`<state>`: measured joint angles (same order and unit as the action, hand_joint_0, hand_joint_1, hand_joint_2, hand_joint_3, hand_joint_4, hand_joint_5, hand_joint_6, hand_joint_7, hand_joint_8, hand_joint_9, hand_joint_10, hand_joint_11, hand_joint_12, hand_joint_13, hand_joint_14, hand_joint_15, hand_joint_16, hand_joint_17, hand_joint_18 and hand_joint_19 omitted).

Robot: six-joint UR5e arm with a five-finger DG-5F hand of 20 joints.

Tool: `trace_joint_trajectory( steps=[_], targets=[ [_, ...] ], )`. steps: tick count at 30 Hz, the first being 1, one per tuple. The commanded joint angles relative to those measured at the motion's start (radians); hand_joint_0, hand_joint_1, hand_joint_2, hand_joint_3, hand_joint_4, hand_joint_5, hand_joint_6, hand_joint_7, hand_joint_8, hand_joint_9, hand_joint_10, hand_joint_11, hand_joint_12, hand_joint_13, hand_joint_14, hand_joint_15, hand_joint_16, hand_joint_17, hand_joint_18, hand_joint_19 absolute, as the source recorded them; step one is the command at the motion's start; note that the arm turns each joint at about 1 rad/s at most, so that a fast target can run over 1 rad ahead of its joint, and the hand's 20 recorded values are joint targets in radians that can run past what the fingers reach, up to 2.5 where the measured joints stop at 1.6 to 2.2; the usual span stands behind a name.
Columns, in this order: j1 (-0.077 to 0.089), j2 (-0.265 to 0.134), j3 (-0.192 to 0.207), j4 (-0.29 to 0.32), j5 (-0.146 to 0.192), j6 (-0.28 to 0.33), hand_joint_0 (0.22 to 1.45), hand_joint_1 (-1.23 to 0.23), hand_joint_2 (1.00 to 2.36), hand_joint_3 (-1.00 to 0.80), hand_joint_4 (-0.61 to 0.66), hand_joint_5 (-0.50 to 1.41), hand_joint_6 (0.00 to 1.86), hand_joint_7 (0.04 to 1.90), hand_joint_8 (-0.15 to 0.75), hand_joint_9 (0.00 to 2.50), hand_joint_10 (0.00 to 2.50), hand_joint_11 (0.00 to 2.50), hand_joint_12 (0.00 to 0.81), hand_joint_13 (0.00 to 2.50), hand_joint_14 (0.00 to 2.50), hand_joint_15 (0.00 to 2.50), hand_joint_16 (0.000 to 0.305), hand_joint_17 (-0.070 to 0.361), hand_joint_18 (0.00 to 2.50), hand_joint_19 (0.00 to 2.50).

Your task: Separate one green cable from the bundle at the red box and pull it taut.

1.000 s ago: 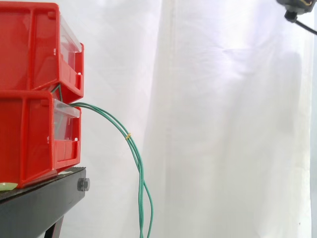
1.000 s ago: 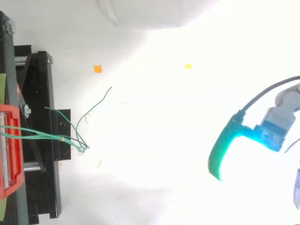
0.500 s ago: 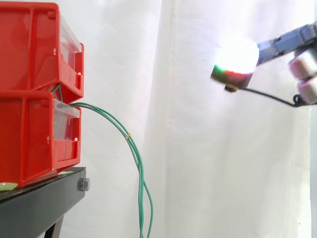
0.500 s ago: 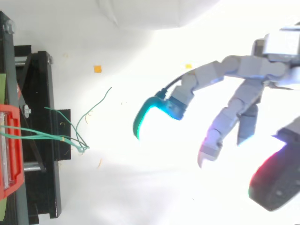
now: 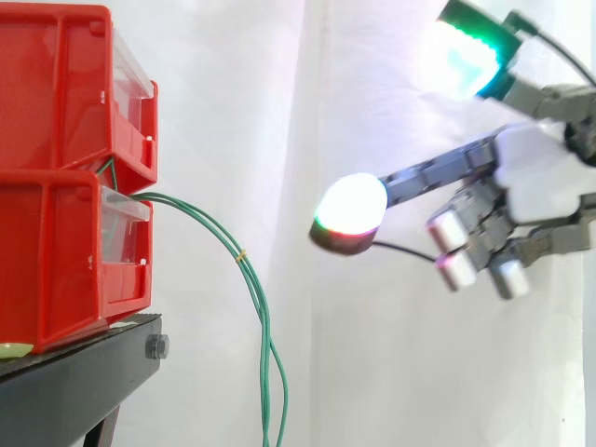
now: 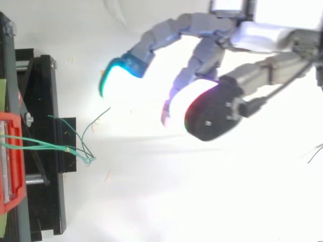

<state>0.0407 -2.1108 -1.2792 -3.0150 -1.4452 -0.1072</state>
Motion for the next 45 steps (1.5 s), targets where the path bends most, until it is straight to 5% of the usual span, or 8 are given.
trace_joint_trajectory(
  steps=[1, 7, 12, 27, 31, 32, 39, 45],
  targets=[
    [-0.013, -0.051, 0.046, 0.007, -0.017, -0.003, 0.36, -0.55, 1.00, -0.50, 0.17, -0.23, 0.50, 0.66, 0.373, 1.03, 0.01, 0.35, 0.476, 0.96, 0.01, 0.31, 0.065, 0.146, 1.28, 0.06],
    [-0.013, -0.051, 0.046, 0.028, 0.014, -0.028, 0.36, -0.55, 1.00, -0.50, 0.17, -0.22, 0.50, 0.66, 0.371, 1.03, 0.01, 0.35, 0.476, 0.95, 0.01, 0.32, 0.063, 0.142, 1.25, 0.07],
    [-0.012, -0.110, 0.047, 0.067, 0.014, -0.008, 0.36, -0.54, 1.00, -0.50, 0.17, -0.22, 0.50, 0.66, 0.373, 1.04, 0.01, 0.35, 0.473, 0.94, 0.01, 0.31, 0.062, 0.140, 1.23, 0.08],
    [0.038, -0.129, 0.041, 0.111, 0.062, -0.002, 0.36, -0.55, 1.00, -0.50, 0.18, -0.21, 0.50, 0.66, 0.370, 1.05, 0.01, 0.37, 0.466, 0.92, 0.01, 0.33, 0.057, 0.127, 1.16, 0.04],
    [0.068, -0.129, 0.041, 0.126, 0.098, 0.000, 0.35, -0.56, 1.00, -0.50, 0.18, -0.21, 0.50, 0.66, 0.371, 1.05, 0.01, 0.37, 0.463, 0.92, 0.01, 0.33, 0.057, 0.127, 1.14, 0.05],
    [0.094, -0.129, 0.041, 0.137, 0.128, 0.007, 0.36, -0.56, 1.00, -0.50, 0.18, -0.21, 0.50, 0.66, 0.371, 1.05, 0.01, 0.37, 0.462, 0.92, 0.01, 0.33, 0.057, 0.127, 1.14, 0.05],
    [0.107, -0.133, 0.041, 0.153, 0.134, 0.023, 0.35, -0.56, 1.00, -0.50, 0.18, -0.21, 0.50, 0.66, 0.368, 1.05, 0.01, 0.37, 0.458, 0.91, 0.01, 0.33, 0.056, 0.126, 1.13, 0.06],
    [0.110, -0.192, 0.054, 0.206, 0.134, 0.058, 0.36, -0.56, 1.00, -0.50, 0.18, -0.21, 0.50, 0.66, 0.366, 1.05, 0.01, 0.37, 0.457, 0.90, 0.01, 0.33, 0.056, 0.125, 1.12, 0.07]
  ],
)
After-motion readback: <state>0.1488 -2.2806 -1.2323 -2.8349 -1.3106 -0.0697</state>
